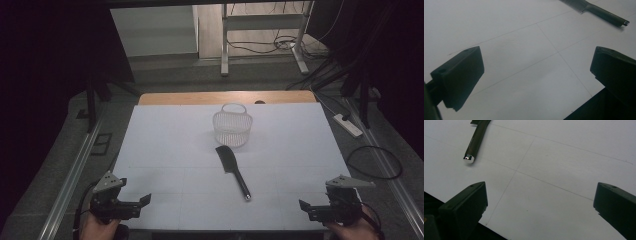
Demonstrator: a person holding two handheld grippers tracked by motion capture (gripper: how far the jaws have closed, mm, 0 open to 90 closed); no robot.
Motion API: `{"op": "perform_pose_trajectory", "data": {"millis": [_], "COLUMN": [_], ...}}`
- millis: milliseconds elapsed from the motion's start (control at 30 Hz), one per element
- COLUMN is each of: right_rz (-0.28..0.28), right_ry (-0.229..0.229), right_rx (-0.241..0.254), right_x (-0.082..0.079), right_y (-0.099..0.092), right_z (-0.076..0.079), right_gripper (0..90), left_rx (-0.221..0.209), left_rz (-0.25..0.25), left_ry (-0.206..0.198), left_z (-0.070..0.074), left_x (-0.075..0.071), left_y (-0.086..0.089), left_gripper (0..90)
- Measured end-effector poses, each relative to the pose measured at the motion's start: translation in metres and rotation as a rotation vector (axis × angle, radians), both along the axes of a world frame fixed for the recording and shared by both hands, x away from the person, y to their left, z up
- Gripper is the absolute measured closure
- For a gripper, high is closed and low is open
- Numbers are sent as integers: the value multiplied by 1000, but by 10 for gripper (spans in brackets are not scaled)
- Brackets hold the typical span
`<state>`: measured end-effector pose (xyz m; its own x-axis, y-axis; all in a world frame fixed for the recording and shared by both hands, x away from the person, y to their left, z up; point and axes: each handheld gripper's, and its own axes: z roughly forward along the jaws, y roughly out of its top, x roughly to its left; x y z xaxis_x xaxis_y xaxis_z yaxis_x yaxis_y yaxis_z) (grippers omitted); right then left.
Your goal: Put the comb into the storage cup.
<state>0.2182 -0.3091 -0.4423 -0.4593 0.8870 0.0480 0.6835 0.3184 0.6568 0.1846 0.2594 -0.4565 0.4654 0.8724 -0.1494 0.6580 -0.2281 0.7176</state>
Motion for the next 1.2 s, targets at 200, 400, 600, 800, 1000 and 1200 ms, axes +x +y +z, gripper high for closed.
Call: {"op": "perform_pose_trajectory", "data": {"millis": [200, 400, 600, 800, 1000, 1200], "right_rz": [4, -2, 7, 16, 19, 45], "right_ry": [-2, -8, -7, -9, -12, -8], "right_rx": [-1, 0, -3, 3, 9, 24], "right_x": [-3, -5, -4, -3, -1, 1], "right_y": [-2, -2, -1, -1, 0, 1], "right_z": [0, 1, 0, 0, 1, 2], "right_gripper": [0, 0, 0, 0, 0, 0], "left_rx": [1, -2, -23, -21, -34, -33], "left_rz": [-17, -24, -17, -15, -6, -2], "left_ry": [2, 8, 10, 12, 12, 17], "left_z": [0, 0, 0, 0, -1, -1], "left_x": [5, 6, 4, 3, 1, 1], "left_y": [-2, -2, 2, 1, 4, 4], "left_gripper": [0, 0, 0, 0, 0, 1]}}
